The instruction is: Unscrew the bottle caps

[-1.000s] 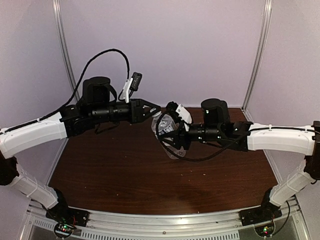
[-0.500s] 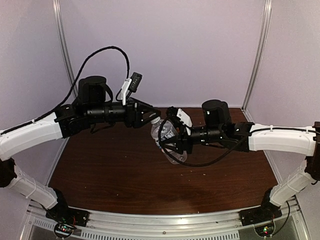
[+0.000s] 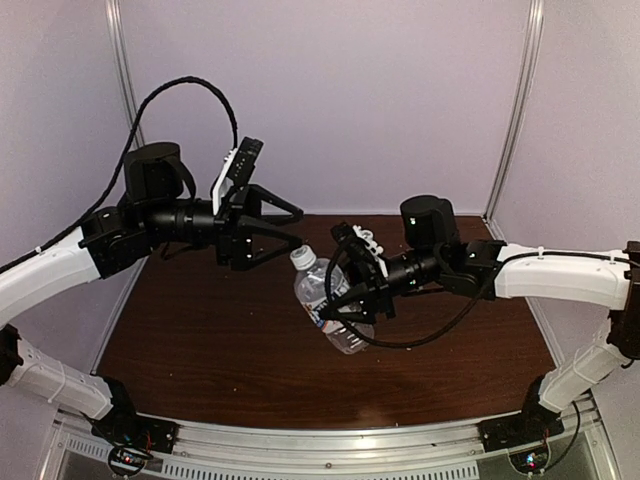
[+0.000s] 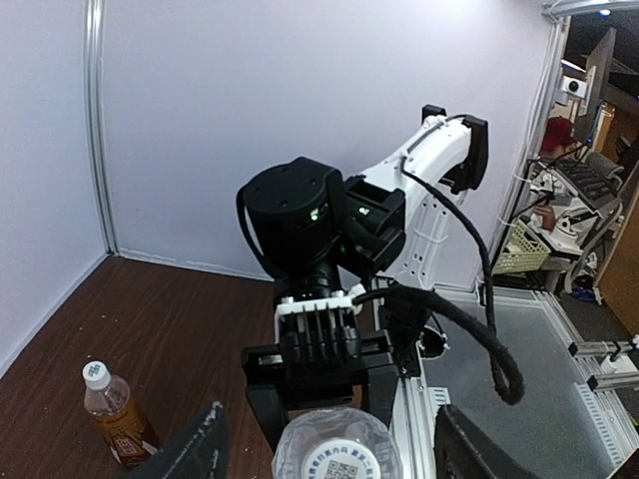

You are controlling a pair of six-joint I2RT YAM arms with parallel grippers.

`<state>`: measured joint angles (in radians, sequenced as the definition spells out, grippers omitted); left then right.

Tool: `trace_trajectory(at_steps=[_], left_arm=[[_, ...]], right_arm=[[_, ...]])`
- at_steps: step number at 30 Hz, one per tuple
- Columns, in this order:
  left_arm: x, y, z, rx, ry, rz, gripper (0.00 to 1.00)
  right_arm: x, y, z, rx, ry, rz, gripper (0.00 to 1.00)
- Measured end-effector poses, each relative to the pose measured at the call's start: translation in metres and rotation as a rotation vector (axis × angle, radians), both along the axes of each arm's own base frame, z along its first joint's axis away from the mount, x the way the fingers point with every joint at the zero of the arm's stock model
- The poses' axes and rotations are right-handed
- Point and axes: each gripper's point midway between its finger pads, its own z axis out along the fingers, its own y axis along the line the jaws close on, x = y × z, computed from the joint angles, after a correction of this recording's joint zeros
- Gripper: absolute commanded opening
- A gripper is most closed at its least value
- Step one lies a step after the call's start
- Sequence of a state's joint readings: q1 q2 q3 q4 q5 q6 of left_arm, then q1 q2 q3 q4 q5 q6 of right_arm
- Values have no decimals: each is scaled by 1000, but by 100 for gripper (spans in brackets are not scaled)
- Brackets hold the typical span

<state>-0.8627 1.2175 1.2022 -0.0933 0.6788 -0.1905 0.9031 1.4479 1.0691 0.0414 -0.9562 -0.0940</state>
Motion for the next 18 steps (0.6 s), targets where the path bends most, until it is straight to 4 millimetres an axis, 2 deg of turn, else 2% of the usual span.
trace_trajectory(at_steps=[4,7,13,18], left_arm=[[-9,-3,-5,6,-1,-68,66],[-12,-8,-13,12,12,-112,59],[-15,-15,-30,30,57,-169,45],[-19,-15,-32,17,62,-192,32]], right_arm=[[-10,0,3,9,39,66,50],[-14,0,4,12,59,93,49],[-16,1,7,22,69,110,48],[-15,2,8,28,67,109,48]])
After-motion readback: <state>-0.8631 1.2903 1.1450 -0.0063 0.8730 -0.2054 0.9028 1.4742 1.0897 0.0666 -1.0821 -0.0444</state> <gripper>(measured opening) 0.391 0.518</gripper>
